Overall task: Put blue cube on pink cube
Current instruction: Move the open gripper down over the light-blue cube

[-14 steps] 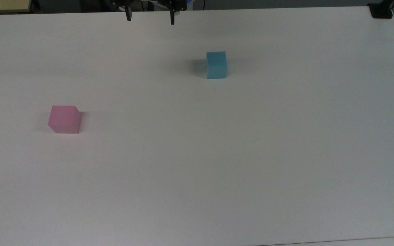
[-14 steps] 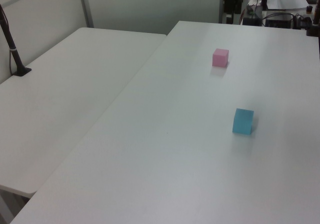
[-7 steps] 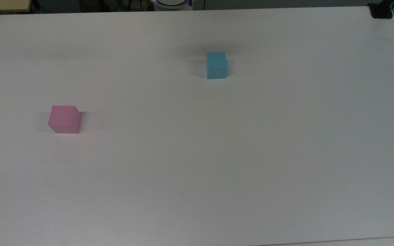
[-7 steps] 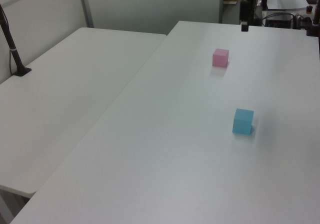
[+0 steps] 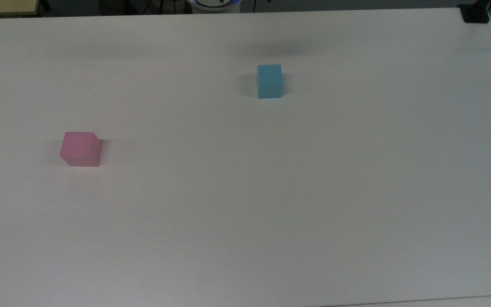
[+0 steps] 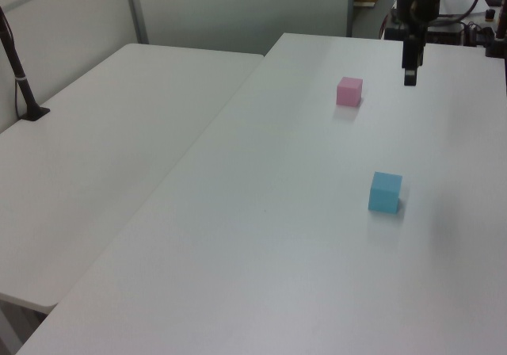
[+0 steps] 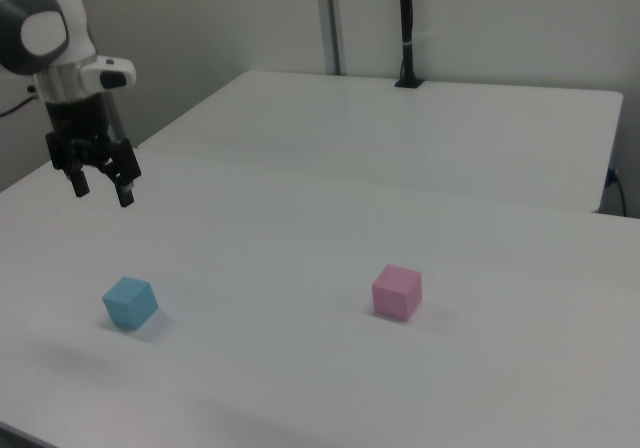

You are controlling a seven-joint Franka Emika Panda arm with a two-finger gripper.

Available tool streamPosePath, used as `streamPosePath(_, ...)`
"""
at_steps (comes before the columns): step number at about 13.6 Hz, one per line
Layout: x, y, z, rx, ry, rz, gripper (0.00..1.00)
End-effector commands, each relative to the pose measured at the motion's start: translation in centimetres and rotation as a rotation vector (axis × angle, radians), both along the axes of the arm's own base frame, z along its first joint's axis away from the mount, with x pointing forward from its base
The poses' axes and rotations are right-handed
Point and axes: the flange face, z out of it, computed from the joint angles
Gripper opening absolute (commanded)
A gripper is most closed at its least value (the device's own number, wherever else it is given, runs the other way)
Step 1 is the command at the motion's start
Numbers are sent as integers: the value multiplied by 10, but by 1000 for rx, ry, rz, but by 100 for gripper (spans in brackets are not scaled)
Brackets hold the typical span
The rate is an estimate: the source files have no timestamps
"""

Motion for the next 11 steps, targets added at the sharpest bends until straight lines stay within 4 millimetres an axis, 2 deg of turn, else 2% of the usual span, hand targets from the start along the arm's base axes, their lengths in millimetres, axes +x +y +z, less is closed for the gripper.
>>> streamPosePath(1,-16,18,-57,10,-18,24,100)
streamPosePath(2,-20,28,-77,11,-27,47,100)
streamPosePath(4,-20,35,-118,5,-25,60,100)
streamPosePath(6,-10,41,-156,3,-47,33,100)
streamPosePath(8,-4,58,-180,0,-61,16,100)
streamPosePath(11,3,62,-198,-2,-69,15,100)
